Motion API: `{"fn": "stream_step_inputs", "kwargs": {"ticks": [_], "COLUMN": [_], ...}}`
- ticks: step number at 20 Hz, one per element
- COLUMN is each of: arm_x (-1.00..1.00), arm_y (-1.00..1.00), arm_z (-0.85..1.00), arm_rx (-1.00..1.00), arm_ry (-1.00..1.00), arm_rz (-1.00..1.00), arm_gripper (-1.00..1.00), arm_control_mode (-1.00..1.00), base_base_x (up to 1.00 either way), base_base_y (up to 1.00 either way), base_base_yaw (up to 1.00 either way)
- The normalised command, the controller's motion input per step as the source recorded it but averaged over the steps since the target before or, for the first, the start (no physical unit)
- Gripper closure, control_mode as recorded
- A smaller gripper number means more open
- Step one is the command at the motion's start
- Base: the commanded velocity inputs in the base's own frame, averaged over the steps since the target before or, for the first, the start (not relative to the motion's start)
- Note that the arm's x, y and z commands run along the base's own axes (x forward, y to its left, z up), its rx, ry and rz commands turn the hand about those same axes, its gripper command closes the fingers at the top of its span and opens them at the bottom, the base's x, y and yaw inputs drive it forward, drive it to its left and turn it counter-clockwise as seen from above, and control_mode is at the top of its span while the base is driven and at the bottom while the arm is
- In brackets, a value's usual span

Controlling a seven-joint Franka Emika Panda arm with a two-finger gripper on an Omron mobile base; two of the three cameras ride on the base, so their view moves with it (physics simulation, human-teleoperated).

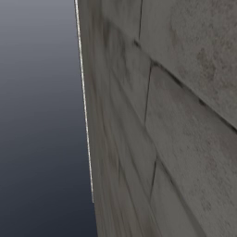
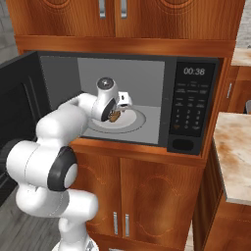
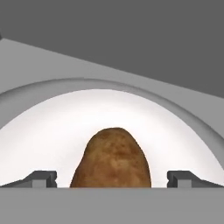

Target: Retrieve the reheated potato from the microwave, then place the potato, cheese, and condiment on the cutting board.

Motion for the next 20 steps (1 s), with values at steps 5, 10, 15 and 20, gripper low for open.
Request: {"fn": "stream_step_inputs", "kwargs": {"ticks": [5, 10, 15, 20], "arm_x": [0.31, 0.14, -0.06, -0.34], "arm_y": [-0.04, -0.03, -0.02, -0.07], "arm_z": [-0.29, -0.25, -0.16, -0.03], "arm_rx": [0.00, 0.00, 0.00, 0.04], "arm_ry": [0.06, 0.04, 0.00, -0.03], "arm_rz": [-0.01, -0.01, -0.03, -0.02], "arm_gripper": [-1.00, 1.00, 1.00, 1.00], "arm_control_mode": [-1.00, -1.00, -1.00, -1.00], "base_base_x": [0.00, 0.00, 0.00, 0.00], "base_base_y": [0.00, 0.00, 0.00, 0.00], "base_base_yaw": [0.00, 0.00, 0.00, 0.00]}}
